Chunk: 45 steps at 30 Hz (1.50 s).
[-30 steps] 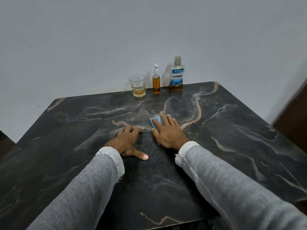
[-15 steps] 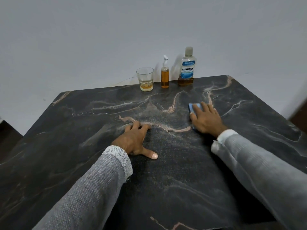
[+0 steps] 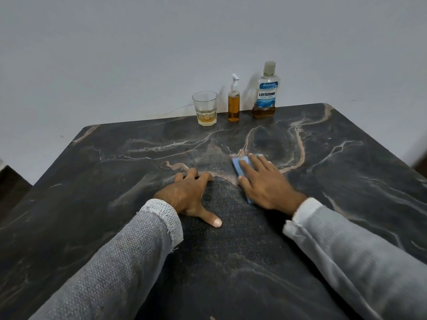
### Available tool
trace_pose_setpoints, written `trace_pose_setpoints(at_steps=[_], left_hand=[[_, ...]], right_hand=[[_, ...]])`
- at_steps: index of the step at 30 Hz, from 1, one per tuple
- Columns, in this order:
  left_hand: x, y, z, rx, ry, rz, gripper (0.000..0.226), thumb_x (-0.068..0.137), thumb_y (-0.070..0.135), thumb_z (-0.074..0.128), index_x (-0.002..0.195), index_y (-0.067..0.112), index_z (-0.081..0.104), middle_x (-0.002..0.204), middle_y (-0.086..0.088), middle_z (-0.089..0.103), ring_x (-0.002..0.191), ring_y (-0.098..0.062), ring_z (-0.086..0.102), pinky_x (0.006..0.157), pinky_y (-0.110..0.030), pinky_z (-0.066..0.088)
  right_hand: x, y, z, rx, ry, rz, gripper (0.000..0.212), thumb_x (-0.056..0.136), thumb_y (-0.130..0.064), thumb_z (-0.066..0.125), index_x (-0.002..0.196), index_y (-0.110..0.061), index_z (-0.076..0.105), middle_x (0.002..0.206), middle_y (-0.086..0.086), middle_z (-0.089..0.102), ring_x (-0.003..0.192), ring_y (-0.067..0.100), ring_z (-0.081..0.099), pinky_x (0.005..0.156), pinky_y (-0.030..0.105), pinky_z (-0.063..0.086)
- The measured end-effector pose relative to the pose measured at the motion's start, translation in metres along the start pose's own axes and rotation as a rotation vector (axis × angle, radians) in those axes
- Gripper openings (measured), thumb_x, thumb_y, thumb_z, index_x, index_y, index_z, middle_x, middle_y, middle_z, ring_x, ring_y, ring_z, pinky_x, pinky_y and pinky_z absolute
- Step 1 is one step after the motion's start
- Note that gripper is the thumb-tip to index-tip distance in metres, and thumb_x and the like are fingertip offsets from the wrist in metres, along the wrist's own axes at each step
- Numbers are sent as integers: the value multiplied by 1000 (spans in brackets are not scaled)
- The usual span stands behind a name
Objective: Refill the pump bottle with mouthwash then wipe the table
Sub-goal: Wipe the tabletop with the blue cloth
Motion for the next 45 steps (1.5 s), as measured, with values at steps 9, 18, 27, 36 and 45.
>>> trace_pose_setpoints(at_steps=[9,18,27,36,45], left_hand=[[8,-4,-3,38,-30,26,119,58,62,82,149,32,12,152,-6,17,142,-37,19,109,-60,34],[9,-2,-4,51,-42,29,122,58,60,82,151,32,8,154,-6,13,143,-38,16,109,-61,33],[12,-33,-33,-232,269,114,73,83,48,69,142,16,39,143,-7,48,126,-23,49,107,-37,40],[18,-84,-46,-331,573,30,57,90,40,62,138,14,44,140,-7,51,127,-23,49,107,-44,42],[8,-108,-53,-366,588,-48,45,93,25,62,134,15,47,136,-9,54,121,-26,53,104,-41,43]], right_hand=[[51,119,-21,-33,50,395,56,100,-41,29,149,-15,27,155,22,21,143,40,19,117,51,15],[127,22,-6,-4,-69,205,59,100,-47,22,152,-20,17,160,19,9,147,39,7,120,51,8],[48,13,-2,-8,-20,20,61,100,-48,20,152,-17,19,159,17,16,146,33,13,118,48,14],[125,55,-10,29,-40,383,59,99,-48,25,150,-19,21,159,20,12,146,40,10,119,50,9],[127,-96,24,-9,-76,-52,59,101,-49,16,153,-21,14,161,17,7,148,35,4,118,46,2]])
Point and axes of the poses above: each hand's wrist, its own x-axis towards the middle knuckle, its own z-axis out of the palm, y = z × x, the point moved 5 cm from there along x, towards the middle knuckle
